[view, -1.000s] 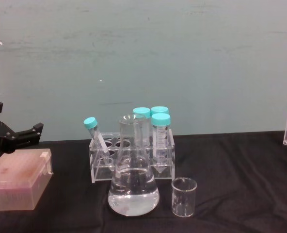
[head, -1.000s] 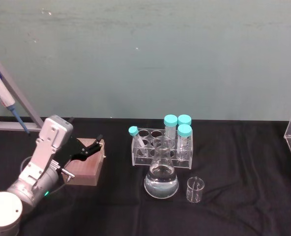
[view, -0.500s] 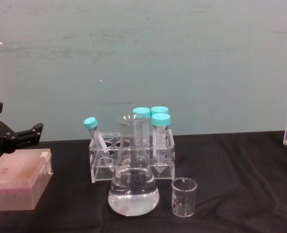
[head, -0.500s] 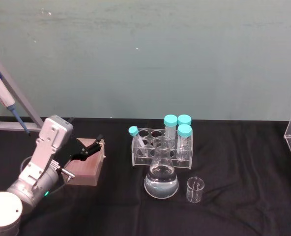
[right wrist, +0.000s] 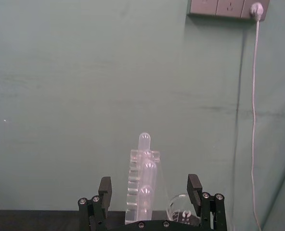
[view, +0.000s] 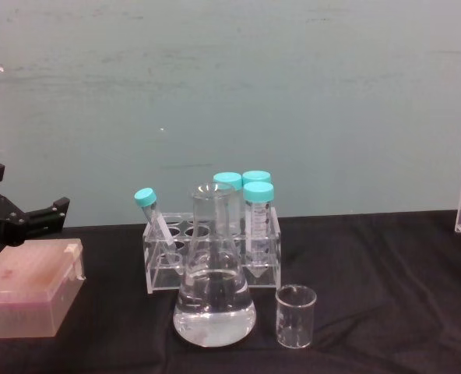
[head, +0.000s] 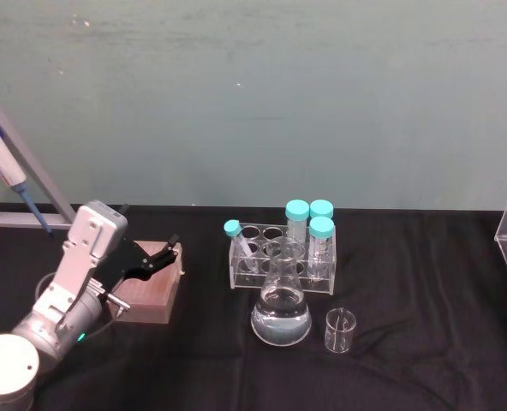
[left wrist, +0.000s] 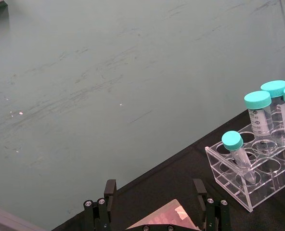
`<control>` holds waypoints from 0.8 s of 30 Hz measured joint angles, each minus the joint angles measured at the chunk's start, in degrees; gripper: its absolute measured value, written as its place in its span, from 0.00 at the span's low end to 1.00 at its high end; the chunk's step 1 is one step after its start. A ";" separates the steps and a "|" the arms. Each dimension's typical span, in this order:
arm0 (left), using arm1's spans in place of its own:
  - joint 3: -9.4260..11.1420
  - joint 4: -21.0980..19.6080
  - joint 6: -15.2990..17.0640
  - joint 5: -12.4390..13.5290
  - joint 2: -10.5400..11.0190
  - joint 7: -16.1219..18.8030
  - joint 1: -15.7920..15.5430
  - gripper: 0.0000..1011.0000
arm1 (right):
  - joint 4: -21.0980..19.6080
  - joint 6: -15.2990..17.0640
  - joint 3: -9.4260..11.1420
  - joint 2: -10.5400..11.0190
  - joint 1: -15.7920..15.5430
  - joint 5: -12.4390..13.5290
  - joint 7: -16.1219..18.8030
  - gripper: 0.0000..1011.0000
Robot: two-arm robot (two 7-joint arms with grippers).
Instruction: Place the experimental apparatus aside using one hand.
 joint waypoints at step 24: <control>0.00 0.00 0.00 0.00 0.00 0.00 0.00 0.99 | -6.00 -3.06 -4.04 0.73 -1.43 -1.04 5.06 0.99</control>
